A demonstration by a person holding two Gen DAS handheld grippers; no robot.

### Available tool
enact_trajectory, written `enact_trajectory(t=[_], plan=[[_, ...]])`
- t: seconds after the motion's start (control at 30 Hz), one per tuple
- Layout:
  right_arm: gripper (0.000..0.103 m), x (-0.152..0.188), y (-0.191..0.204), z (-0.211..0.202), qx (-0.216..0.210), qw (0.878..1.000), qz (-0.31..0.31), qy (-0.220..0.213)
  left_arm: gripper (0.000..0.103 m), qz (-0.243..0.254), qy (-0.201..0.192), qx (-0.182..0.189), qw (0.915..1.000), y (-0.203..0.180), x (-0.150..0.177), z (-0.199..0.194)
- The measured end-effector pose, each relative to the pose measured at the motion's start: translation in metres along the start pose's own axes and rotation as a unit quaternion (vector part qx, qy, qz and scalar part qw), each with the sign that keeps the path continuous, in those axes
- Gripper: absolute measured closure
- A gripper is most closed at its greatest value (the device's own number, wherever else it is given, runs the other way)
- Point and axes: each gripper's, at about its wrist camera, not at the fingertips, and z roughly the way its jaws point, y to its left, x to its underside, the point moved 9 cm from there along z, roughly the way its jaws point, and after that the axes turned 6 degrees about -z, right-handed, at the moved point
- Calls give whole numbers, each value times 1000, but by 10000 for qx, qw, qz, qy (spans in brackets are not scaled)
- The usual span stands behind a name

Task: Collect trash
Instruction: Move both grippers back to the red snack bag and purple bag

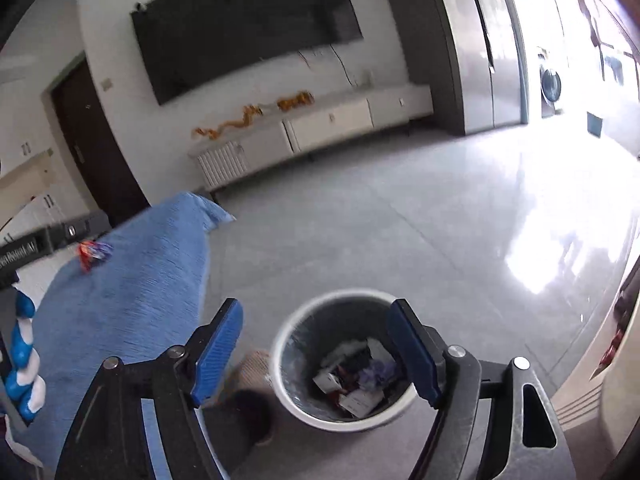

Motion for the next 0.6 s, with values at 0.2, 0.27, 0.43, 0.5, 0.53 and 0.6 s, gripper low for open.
enact_trajectory(t=[0.2, 0.27, 0.43, 0.5, 0.53, 0.6], plan=[[22, -26, 49, -39, -145, 9981, -433, -416, 34, -373, -472, -470, 9971, 68, -1, -71], [19, -34, 66, -52, -196, 9965, -556, -590, 32, -555, -622, -583, 9948, 94, 2, -95], [15, -51, 108, -78, -381, 9911, -843, -960, 30, -910, -930, -1048, 9859, 156, 17, -150], [13, -58, 121, -87, -446, 9881, -979, -1103, 30, -1017, -1073, -1322, 9801, 181, 23, -175], [13, -61, 129, -93, -493, 9862, -1048, -1186, 30, -1057, -1133, -1412, 9778, 190, 26, -185], [11, -67, 142, -103, -580, 9828, -1152, -1320, 30, -1144, -1256, -1642, 9717, 210, 31, -207]])
